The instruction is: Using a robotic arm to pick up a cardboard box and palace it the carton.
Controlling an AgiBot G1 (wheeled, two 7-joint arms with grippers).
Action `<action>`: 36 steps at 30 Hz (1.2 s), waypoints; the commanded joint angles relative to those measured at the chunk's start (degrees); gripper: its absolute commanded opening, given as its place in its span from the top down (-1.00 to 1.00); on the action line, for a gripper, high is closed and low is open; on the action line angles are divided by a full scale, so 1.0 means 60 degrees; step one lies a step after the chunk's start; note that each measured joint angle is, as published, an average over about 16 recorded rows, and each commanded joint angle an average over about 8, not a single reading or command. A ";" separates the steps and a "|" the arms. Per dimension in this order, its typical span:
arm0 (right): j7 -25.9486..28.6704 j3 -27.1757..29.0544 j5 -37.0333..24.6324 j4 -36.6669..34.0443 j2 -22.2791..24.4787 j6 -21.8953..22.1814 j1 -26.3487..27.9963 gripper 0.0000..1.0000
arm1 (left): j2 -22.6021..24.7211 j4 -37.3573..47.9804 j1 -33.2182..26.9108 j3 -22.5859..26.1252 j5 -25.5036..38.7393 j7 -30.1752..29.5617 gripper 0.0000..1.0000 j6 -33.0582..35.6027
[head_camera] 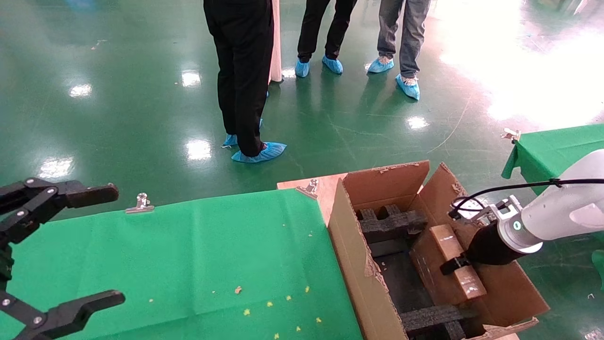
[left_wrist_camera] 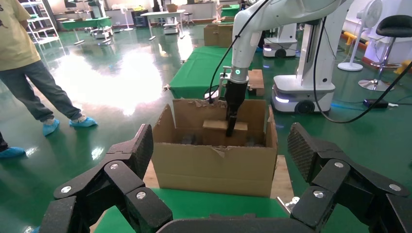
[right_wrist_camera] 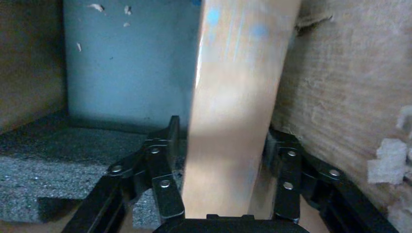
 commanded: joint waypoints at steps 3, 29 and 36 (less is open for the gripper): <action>-0.0020 0.0005 -0.0010 0.0047 0.0018 -0.0013 0.0084 -1.00 | 0.0000 0.0002 -0.0001 0.0001 -0.0001 0.0001 -1.00 0.0000; -0.2485 0.0995 0.0024 0.5442 0.2118 0.1325 0.2969 -1.00 | -0.0003 0.0003 -0.0004 0.0010 -0.0007 0.0005 -1.00 -0.0002; -0.3551 0.1539 0.0750 0.7997 0.3227 0.1390 0.3167 -1.00 | -0.0004 0.0003 -0.0004 0.0012 -0.0008 0.0006 -1.00 -0.0003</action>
